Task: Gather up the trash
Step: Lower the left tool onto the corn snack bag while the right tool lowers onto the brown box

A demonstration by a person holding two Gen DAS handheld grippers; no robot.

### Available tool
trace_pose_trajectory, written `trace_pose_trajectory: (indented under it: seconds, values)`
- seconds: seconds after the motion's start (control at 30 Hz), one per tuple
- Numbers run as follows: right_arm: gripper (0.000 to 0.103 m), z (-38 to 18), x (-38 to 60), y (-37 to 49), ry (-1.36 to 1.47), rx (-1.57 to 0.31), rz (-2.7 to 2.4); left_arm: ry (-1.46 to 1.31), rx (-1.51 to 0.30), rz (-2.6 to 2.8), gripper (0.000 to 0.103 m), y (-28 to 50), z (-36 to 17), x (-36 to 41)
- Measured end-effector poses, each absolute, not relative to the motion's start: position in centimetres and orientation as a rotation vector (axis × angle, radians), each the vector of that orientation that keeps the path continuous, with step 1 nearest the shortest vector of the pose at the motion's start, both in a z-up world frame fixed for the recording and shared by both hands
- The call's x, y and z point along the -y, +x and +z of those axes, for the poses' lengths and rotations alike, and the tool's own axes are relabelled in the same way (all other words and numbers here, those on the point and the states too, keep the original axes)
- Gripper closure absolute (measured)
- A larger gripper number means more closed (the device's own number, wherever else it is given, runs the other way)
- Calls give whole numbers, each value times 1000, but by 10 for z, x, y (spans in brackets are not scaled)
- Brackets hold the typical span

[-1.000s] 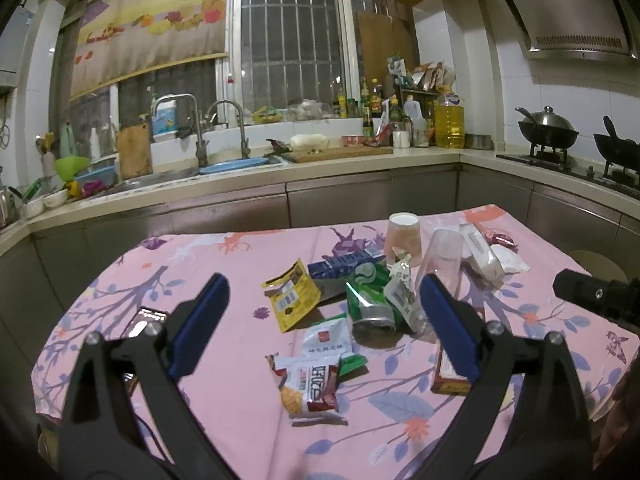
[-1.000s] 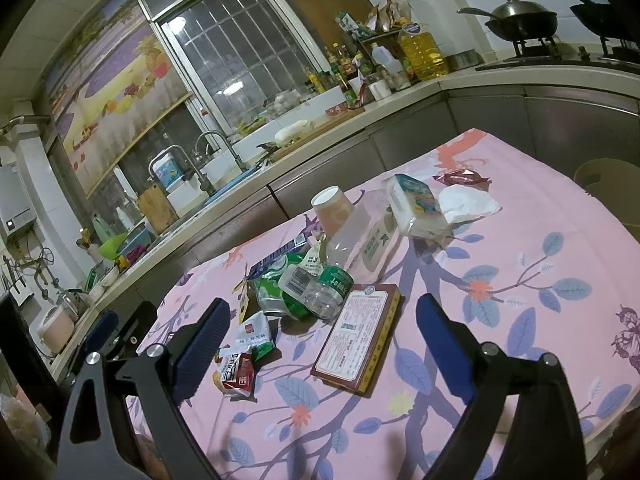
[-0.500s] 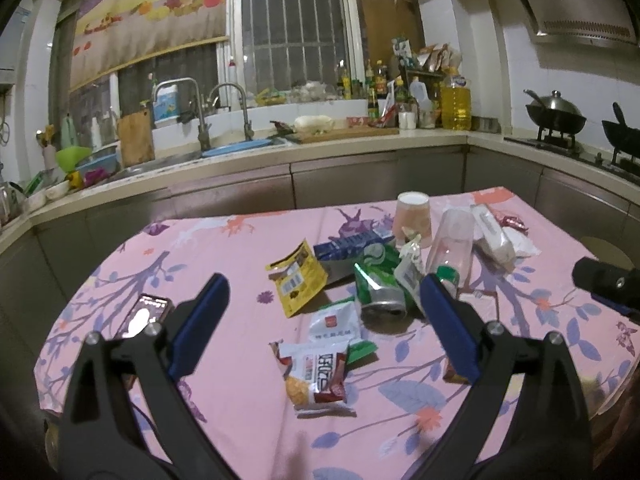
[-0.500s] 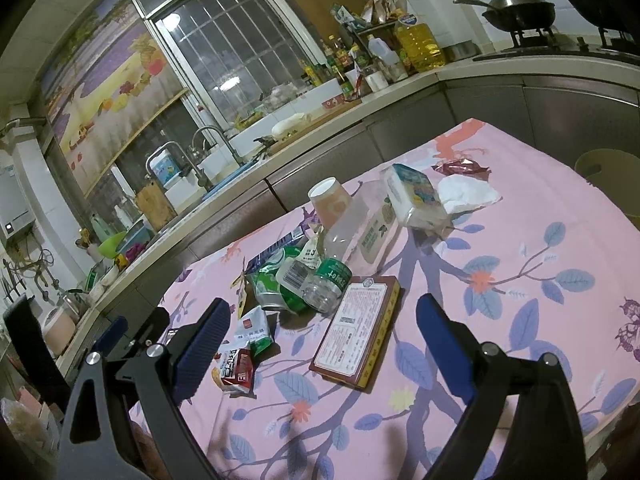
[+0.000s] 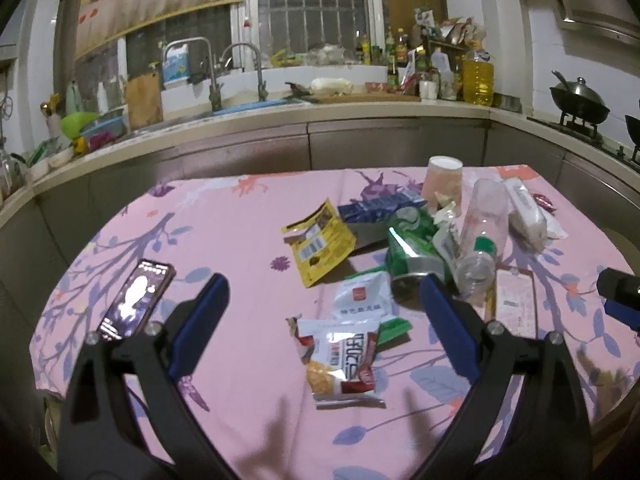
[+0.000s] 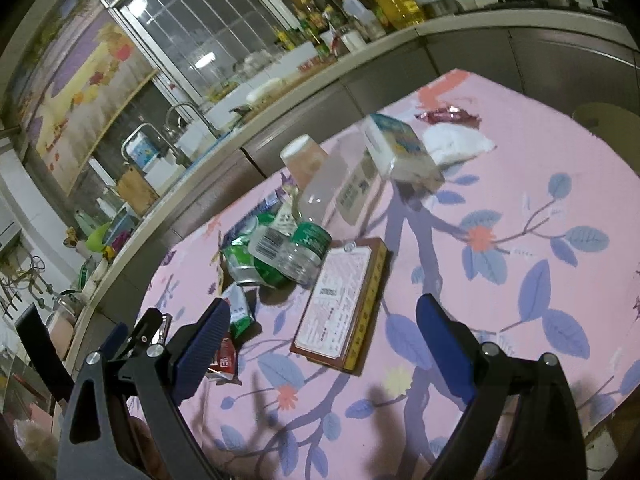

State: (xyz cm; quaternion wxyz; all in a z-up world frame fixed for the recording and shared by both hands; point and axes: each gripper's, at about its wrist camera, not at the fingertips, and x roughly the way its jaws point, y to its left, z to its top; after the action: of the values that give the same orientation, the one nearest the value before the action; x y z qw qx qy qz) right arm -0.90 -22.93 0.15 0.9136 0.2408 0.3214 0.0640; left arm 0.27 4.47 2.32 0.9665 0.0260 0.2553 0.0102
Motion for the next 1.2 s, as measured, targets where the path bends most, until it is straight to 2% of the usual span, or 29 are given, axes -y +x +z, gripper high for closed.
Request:
trace_pose_trajectory:
  seconds: [0.17, 0.23, 0.47, 0.83, 0.93, 1.0, 1.03, 1.13, 1.2]
  values:
    - [12, -7, 223, 3, 468, -721, 117, 29, -549, 27, 11, 11, 14, -56]
    - [12, -12, 220, 9, 433, -747, 85, 3, -567, 19, 6, 14, 9, -64]
    - [12, -35, 197, 30, 297, -838, 48, -80, -663, -21, 6, 25, -13, -82]
    - [12, -61, 161, 57, 77, -883, 24, -13, -776, -73, 6, 53, -47, -60]
    - [12, -61, 162, 52, 36, -846, 21, -7, -785, -72, 6, 52, -54, -62]
    - [12, -60, 165, 48, 19, -829, 16, -5, -780, -69, 15, 49, -55, -66]
    - [18, -60, 165, 46, 13, -821, 17, -3, -781, -66, 17, 48, -56, -67]
    - [35, -59, 170, 38, 12, -811, 62, -18, -794, -59, 34, 45, -59, -77]
    - [37, -57, 172, 32, -2, -804, 64, -34, -810, -62, 43, 44, -62, -83]
